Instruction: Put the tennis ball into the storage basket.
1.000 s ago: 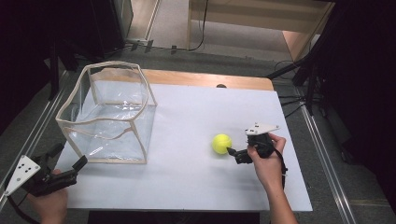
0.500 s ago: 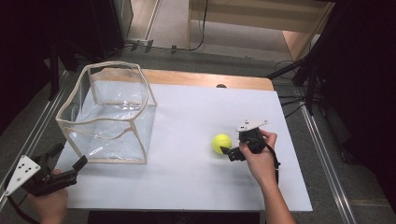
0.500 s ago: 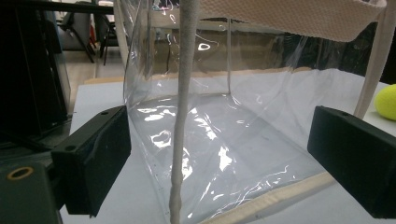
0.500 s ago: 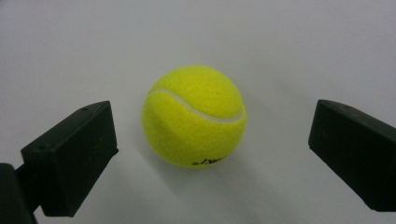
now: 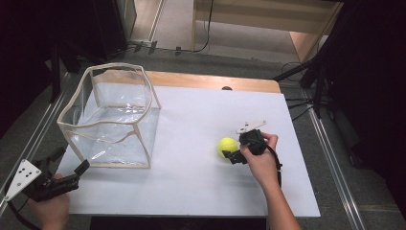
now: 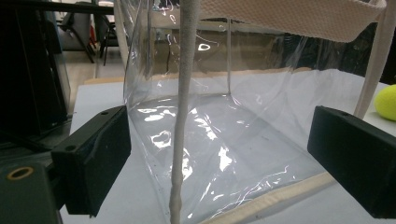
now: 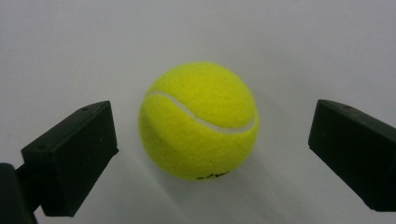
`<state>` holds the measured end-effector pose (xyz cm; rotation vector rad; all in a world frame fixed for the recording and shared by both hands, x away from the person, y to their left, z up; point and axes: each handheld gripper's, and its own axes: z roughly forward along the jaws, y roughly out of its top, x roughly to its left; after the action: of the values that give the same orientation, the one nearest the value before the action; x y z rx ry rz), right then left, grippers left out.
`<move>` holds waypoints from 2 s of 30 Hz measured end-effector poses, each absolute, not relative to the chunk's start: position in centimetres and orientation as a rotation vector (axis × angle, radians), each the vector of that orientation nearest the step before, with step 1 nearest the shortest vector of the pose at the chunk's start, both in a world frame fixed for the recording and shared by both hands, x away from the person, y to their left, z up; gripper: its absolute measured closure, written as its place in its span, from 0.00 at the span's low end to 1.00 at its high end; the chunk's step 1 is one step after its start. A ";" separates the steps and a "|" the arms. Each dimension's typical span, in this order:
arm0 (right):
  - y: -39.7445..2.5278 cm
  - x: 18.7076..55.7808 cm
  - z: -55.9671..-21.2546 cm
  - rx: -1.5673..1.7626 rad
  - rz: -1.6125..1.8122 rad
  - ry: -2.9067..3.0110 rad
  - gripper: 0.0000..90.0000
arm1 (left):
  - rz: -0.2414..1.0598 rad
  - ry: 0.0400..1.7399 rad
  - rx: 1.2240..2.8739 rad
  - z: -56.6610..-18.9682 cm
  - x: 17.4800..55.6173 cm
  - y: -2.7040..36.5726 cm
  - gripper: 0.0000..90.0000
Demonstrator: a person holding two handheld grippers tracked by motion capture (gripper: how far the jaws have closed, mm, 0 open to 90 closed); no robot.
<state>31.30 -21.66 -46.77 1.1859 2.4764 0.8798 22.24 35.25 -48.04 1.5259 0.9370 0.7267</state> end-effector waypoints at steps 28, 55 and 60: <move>-19.7 32.7 -48.8 1.239 0.811 2.549 0.00 | 0.721 0.936 1.518 -48.1 22.3 35.3 0.07; -19.3 32.9 -49.8 1.301 0.804 2.523 0.24 | 0.721 0.935 1.521 -48.0 22.3 35.3 0.07; -19.5 32.9 -49.8 1.288 0.807 2.540 0.25 | 0.720 0.934 1.519 -48.1 22.3 35.3 0.07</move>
<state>32.90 -19.51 -49.82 1.2878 2.5396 0.8068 22.28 35.35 -48.05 1.5187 0.9343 0.7203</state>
